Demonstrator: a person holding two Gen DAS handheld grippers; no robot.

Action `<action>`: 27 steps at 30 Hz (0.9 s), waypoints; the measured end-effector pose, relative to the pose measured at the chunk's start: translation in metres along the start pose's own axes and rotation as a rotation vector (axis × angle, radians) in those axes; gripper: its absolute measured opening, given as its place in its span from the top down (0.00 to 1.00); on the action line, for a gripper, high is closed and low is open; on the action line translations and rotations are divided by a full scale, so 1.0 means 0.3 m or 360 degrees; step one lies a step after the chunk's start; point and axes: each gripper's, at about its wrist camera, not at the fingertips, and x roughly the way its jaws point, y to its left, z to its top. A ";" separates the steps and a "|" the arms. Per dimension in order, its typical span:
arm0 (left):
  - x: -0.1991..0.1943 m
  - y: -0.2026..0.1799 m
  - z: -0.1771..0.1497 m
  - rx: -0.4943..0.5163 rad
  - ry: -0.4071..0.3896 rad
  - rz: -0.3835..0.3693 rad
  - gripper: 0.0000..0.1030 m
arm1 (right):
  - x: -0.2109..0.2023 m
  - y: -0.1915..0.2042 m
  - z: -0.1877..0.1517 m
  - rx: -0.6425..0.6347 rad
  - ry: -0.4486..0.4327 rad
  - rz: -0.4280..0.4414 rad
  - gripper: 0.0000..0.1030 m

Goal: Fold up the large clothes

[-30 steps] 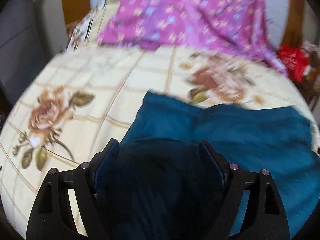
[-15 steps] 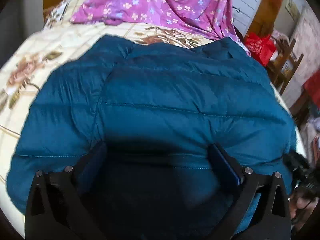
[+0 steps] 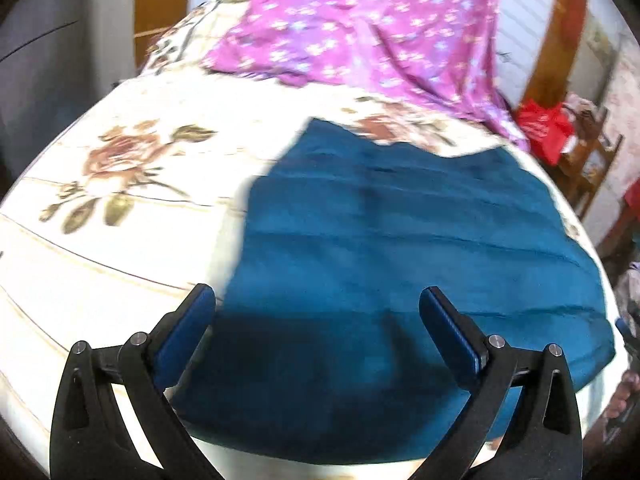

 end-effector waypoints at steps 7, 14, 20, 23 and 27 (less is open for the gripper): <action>0.147 0.148 0.030 -0.0080 0.0295 -0.0168 0.01 | 0.114 -0.075 0.035 0.0010 0.0204 0.0096 0.02; 0.215 0.202 0.026 -0.0154 0.0409 -0.0315 0.00 | 0.192 -0.107 0.030 -0.0104 0.0353 0.0091 0.01; 0.305 0.198 0.111 -0.0077 0.0557 -0.0418 0.00 | 0.242 -0.122 0.074 -0.0217 0.0518 0.0186 0.00; 0.348 0.173 0.155 0.0009 0.0614 -0.0467 0.00 | 0.277 -0.127 0.098 -0.0262 0.0620 0.0288 0.00; 0.386 0.178 0.201 0.0029 0.0588 -0.0532 0.00 | 0.331 -0.126 0.127 -0.0271 0.0692 0.0447 0.00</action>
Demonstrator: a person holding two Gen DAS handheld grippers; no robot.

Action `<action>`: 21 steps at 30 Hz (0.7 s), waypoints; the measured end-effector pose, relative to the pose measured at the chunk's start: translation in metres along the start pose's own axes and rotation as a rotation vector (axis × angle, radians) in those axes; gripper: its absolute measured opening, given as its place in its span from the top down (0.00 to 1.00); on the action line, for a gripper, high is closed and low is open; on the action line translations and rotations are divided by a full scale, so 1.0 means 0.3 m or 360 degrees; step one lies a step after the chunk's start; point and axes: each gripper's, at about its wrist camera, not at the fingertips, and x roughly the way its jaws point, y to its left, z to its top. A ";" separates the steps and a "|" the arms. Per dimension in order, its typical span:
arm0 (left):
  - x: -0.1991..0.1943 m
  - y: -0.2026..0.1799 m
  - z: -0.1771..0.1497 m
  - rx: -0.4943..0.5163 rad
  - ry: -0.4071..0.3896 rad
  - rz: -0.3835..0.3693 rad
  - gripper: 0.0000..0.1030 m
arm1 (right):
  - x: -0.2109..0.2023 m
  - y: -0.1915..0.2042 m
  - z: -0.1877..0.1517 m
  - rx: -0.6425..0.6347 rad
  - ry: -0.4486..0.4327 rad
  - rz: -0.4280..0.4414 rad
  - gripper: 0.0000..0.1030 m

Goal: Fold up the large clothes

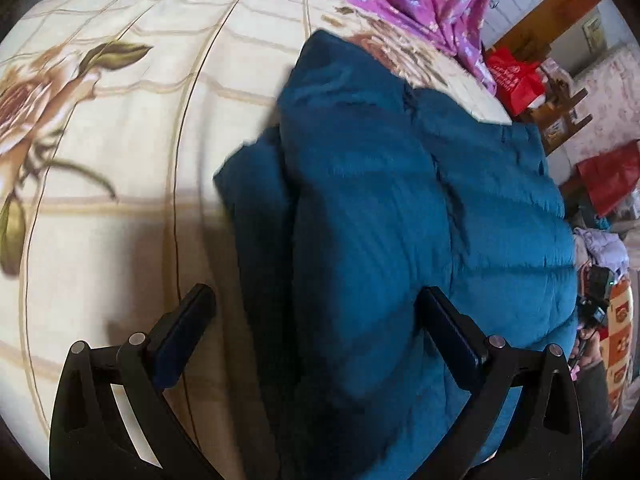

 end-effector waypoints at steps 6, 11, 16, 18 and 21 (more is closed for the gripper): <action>0.015 -0.021 0.030 0.0013 -0.0016 -0.0093 0.23 | 0.079 -0.003 0.077 -0.0027 -0.0023 0.0148 0.00; -0.005 -0.101 -0.004 0.0145 -0.0141 -0.0008 0.60 | 0.150 0.059 0.121 -0.0125 0.0054 0.0118 0.04; -0.064 -0.183 -0.057 0.0176 -0.0301 0.0174 0.85 | 0.093 0.158 0.109 -0.0259 -0.0040 -0.0063 0.55; -0.089 -0.216 -0.073 0.0164 -0.0349 0.0229 0.86 | 0.050 0.211 0.099 -0.0318 -0.0100 -0.0155 0.64; -0.150 -0.283 -0.088 0.0170 -0.0405 0.0221 0.87 | -0.039 0.277 0.093 -0.0369 -0.0190 -0.0243 0.71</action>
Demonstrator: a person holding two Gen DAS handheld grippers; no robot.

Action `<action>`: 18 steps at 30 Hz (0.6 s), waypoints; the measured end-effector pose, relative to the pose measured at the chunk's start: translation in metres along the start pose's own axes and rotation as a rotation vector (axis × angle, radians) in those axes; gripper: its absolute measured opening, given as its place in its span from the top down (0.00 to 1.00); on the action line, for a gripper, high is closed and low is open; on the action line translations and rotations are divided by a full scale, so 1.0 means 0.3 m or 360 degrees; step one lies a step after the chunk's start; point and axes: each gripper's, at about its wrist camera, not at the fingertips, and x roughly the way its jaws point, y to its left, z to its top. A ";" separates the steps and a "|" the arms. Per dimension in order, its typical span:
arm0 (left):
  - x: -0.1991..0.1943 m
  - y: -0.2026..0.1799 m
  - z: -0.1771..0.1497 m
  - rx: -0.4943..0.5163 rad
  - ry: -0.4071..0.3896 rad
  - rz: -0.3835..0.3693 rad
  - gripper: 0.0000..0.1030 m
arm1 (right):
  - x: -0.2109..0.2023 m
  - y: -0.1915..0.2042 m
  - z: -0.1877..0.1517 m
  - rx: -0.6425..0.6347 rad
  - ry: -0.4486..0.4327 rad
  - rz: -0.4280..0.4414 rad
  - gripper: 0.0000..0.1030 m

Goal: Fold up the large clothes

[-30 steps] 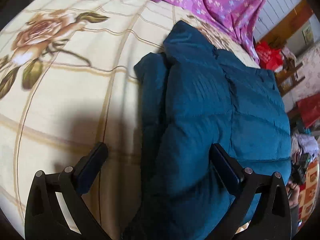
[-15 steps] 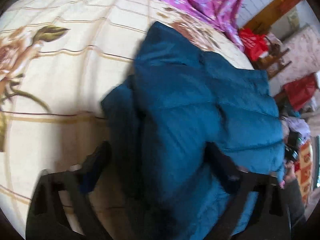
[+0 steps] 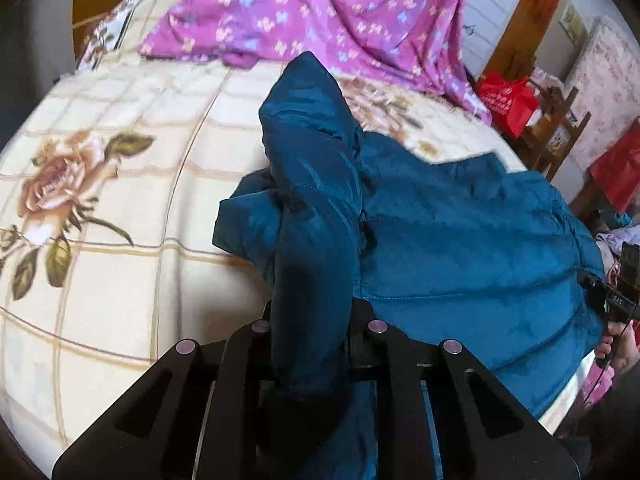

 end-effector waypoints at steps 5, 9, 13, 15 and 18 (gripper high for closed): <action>-0.118 -0.147 0.008 0.0041 -0.0031 -0.0123 0.87 | -0.185 0.011 0.040 -0.0070 -0.0042 -0.0080 0.72; -0.091 -0.218 -0.022 0.0028 -0.0017 -0.0172 0.85 | -0.268 -0.083 0.016 -0.0026 0.0000 -0.0144 0.71; 0.091 -0.216 -0.075 -0.0059 0.0155 -0.0018 0.71 | -0.242 -0.262 -0.058 0.0439 0.0082 -0.0151 0.54; 0.124 -0.184 -0.095 -0.0150 0.0195 0.0002 0.59 | -0.253 -0.320 -0.094 0.0649 0.0060 -0.0117 0.54; 0.065 -0.156 -0.093 -0.0142 0.0117 0.0027 0.53 | -0.328 -0.309 -0.122 0.0650 -0.0017 -0.0195 0.51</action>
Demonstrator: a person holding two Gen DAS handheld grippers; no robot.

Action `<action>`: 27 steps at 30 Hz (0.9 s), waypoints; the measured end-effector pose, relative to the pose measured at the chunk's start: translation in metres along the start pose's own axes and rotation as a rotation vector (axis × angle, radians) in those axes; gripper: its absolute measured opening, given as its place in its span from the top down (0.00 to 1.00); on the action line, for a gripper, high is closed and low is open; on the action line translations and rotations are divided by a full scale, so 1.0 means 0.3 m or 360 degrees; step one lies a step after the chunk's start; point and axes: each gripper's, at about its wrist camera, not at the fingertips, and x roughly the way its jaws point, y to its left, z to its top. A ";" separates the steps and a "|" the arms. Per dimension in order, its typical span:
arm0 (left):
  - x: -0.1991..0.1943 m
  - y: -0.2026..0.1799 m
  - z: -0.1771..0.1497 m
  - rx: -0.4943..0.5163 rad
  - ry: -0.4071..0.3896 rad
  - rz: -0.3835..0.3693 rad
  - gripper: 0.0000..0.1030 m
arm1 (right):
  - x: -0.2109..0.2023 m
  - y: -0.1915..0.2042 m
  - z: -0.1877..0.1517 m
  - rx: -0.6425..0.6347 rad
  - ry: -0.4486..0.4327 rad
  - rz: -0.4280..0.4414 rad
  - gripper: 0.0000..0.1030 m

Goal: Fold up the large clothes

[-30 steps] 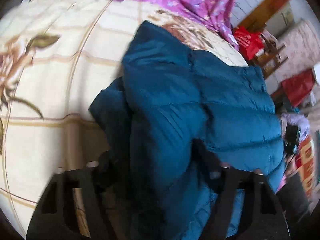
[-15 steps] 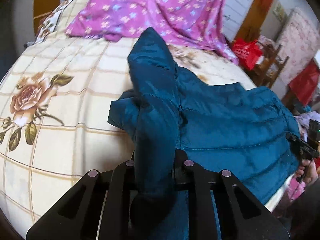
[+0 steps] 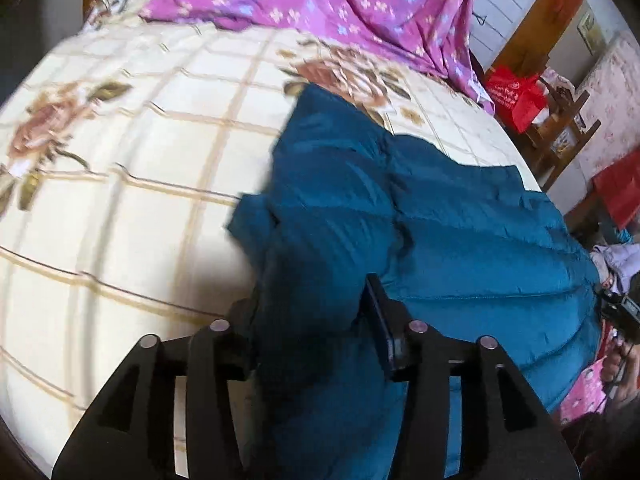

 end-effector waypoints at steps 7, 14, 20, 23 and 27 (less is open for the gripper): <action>-0.233 -0.055 -0.015 0.0134 -0.0301 0.0068 0.40 | -0.155 0.187 -0.059 -0.0266 -0.0175 -0.0085 0.46; -0.187 -0.242 -0.145 0.0290 -0.0254 -0.0043 0.33 | -0.030 0.359 -0.216 -0.0365 -0.0190 -0.0149 0.16; 0.032 -0.251 -0.227 0.0144 -0.0039 0.0024 0.32 | 0.166 0.306 -0.337 -0.0229 -0.0174 -0.0299 0.01; 0.038 -0.253 -0.229 0.0158 -0.0063 0.0045 0.31 | 0.183 0.336 -0.365 -0.0261 -0.0249 -0.0411 0.00; 0.037 -0.249 -0.223 0.0193 -0.0050 0.0015 0.30 | 0.184 0.333 -0.377 -0.0223 -0.0327 -0.0421 0.00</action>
